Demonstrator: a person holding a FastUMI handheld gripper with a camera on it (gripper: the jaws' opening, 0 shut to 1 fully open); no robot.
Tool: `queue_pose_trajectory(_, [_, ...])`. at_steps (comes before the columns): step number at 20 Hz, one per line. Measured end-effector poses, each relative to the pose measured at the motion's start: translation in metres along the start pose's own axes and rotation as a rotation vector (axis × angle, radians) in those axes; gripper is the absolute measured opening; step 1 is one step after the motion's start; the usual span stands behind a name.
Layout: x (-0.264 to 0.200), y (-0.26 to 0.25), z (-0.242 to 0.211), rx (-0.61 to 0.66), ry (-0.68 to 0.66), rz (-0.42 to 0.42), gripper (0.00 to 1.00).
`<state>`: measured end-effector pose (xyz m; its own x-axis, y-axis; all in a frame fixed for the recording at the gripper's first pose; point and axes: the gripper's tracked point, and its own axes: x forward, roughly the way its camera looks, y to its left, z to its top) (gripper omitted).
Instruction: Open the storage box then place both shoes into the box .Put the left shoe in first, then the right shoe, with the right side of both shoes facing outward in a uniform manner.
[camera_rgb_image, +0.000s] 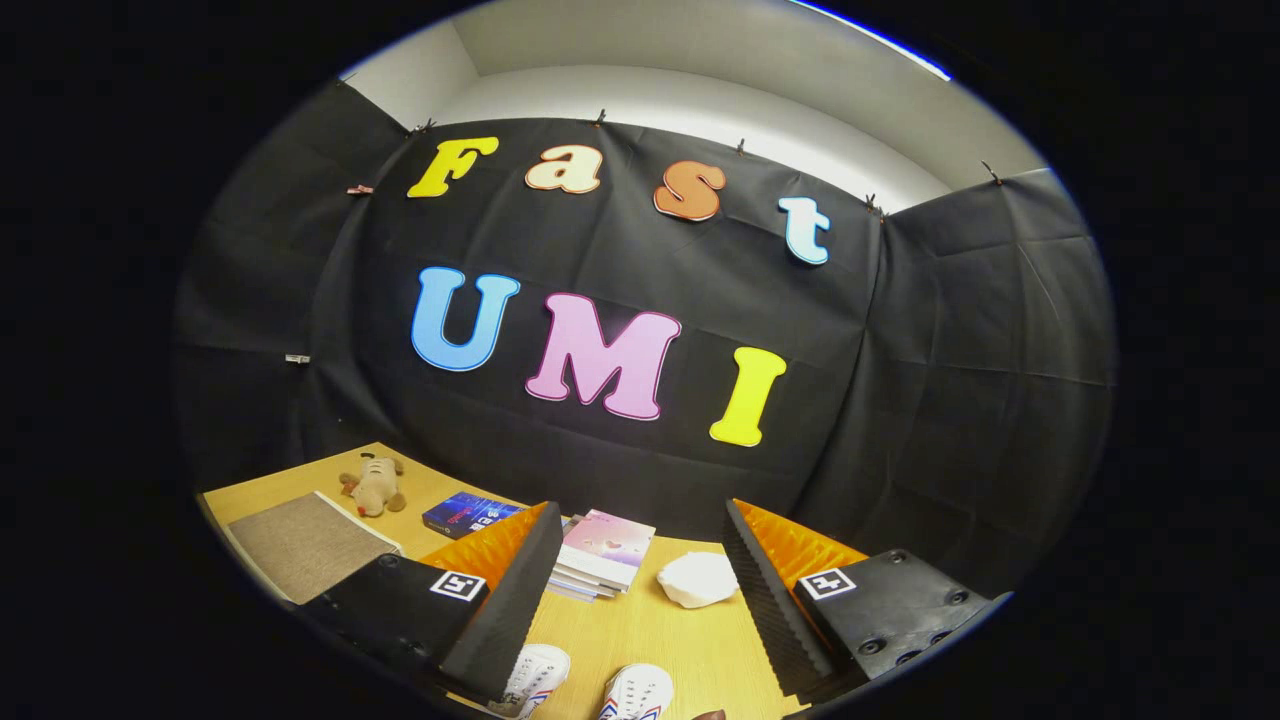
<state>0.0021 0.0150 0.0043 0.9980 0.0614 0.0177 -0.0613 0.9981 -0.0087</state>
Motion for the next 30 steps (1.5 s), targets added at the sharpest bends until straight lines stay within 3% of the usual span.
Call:
queue_pose_trajectory(7, [-0.004, 0.023, 0.002, 0.04, 0.002, 0.099, 0.97])
queue_pose_trajectory(13, [-0.01, 0.087, -0.044, 0.143, 0.122, 0.346, 0.97])
queue_pose_trajectory(18, [-0.029, 0.163, -0.083, 0.416, 0.277, 0.644, 0.99])
queue_pose_trajectory(22, [-0.038, 0.203, -0.112, 0.673, 0.43, 0.797, 0.98])
queue_pose_trajectory(30, [-0.05, 0.282, -0.184, 0.983, 0.756, 1.121, 0.98])
